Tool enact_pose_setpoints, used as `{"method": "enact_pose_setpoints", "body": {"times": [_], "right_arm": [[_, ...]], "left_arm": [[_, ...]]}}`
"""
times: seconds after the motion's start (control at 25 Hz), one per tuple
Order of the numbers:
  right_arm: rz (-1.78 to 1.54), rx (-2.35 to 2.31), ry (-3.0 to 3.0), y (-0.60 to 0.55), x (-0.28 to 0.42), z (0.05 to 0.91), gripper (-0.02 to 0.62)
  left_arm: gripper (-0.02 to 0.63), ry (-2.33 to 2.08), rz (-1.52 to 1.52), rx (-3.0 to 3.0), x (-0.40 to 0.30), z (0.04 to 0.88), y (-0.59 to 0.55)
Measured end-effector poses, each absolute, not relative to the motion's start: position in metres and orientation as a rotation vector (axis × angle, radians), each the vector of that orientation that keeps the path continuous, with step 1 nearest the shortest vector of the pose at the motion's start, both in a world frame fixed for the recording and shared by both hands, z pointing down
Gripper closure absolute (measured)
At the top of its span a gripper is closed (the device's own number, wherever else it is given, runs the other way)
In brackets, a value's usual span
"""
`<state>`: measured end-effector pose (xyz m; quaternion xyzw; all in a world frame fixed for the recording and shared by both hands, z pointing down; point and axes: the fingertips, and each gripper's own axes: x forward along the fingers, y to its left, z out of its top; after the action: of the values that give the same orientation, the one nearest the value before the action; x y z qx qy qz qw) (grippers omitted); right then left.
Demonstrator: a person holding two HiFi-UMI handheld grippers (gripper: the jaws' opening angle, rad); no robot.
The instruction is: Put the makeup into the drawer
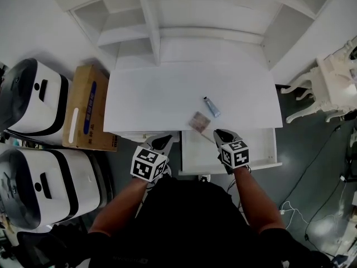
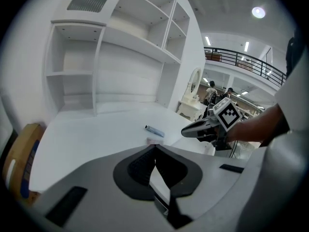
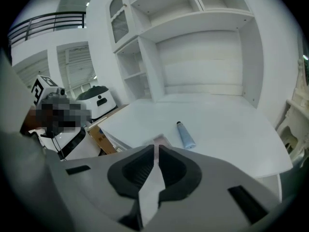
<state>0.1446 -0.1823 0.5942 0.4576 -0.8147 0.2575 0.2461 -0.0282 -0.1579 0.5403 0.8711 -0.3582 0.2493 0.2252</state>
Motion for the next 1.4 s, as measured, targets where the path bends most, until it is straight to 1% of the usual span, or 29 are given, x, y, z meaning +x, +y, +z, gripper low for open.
{"method": "enact_pose_setpoints", "body": {"times": [0.2,0.36,0.6,0.8,1.4], "right_arm": [[0.597,1.205,-2.135,-0.223,0.155,0.621,0.556],[0.556,1.161,-2.088,-0.260,0.156,0.639,0.487],[0.515,1.093,-2.008,-0.299,0.157,0.670,0.453],[0.472,1.041,-1.964,-0.315,0.157,0.685,0.448],[0.569,1.062,-1.939,-0.313,0.164,0.690,0.453]], "left_arm": [[0.595,-1.009,0.686,2.390,-0.030,0.539,-0.153],[0.595,-1.046,0.700,2.366,-0.039,0.541,-0.149],[0.595,-1.115,0.685,2.308,-0.055,0.541,-0.146],[0.595,-1.140,0.690,2.277,-0.062,0.544,-0.142],[0.595,-1.163,0.679,2.273,-0.071,0.543,-0.136]]}}
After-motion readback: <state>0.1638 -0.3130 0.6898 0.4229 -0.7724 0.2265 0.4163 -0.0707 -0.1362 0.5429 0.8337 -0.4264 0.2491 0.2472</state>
